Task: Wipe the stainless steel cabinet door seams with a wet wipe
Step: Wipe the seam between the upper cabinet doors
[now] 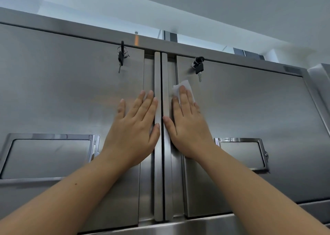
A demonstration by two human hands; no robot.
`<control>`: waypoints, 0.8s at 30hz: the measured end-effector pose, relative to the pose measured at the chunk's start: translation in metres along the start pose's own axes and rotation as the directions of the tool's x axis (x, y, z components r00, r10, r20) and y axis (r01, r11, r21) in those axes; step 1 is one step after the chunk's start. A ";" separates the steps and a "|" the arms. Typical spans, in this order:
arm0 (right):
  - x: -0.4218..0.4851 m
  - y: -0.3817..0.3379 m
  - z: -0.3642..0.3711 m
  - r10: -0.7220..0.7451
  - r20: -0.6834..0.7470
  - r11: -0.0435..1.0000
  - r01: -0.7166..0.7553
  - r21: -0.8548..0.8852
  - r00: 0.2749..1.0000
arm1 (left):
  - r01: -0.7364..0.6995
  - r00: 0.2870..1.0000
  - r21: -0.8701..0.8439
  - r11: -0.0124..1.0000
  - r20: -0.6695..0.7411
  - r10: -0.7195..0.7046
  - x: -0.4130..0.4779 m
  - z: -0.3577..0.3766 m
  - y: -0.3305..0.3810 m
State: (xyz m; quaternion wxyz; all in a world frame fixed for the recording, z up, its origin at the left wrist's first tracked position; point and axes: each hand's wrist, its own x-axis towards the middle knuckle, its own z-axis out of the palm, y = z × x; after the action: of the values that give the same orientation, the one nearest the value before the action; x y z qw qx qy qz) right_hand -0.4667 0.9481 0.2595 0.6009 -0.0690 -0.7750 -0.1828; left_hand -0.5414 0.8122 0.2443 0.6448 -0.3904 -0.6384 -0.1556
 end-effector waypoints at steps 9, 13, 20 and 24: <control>-0.042 -0.014 0.003 0.028 0.011 0.999 -0.028 0.043 1.000 | -0.027 0.999 0.005 1.000 0.038 0.027 -0.009 -0.002 0.004; -0.062 -0.020 0.004 0.038 0.052 0.997 -0.041 0.063 0.998 | -0.033 0.998 0.017 0.999 0.054 0.032 -0.014 -0.002 0.004; -0.096 -0.029 0.006 0.062 0.114 0.996 -0.068 0.052 0.992 | -0.043 0.997 0.011 0.999 0.058 0.043 -0.015 0.000 0.004; -0.112 -0.033 0.009 0.075 0.128 0.995 -0.082 0.055 0.989 | -0.048 0.998 0.016 0.999 0.051 0.047 -0.015 0.003 0.002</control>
State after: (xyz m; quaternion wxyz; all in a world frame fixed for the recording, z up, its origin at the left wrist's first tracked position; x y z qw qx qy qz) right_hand -0.4555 0.9333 0.1438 0.5593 -0.0929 -0.8133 -0.1309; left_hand -0.5436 0.8111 0.2291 0.6352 -0.4037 -0.6465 -0.1249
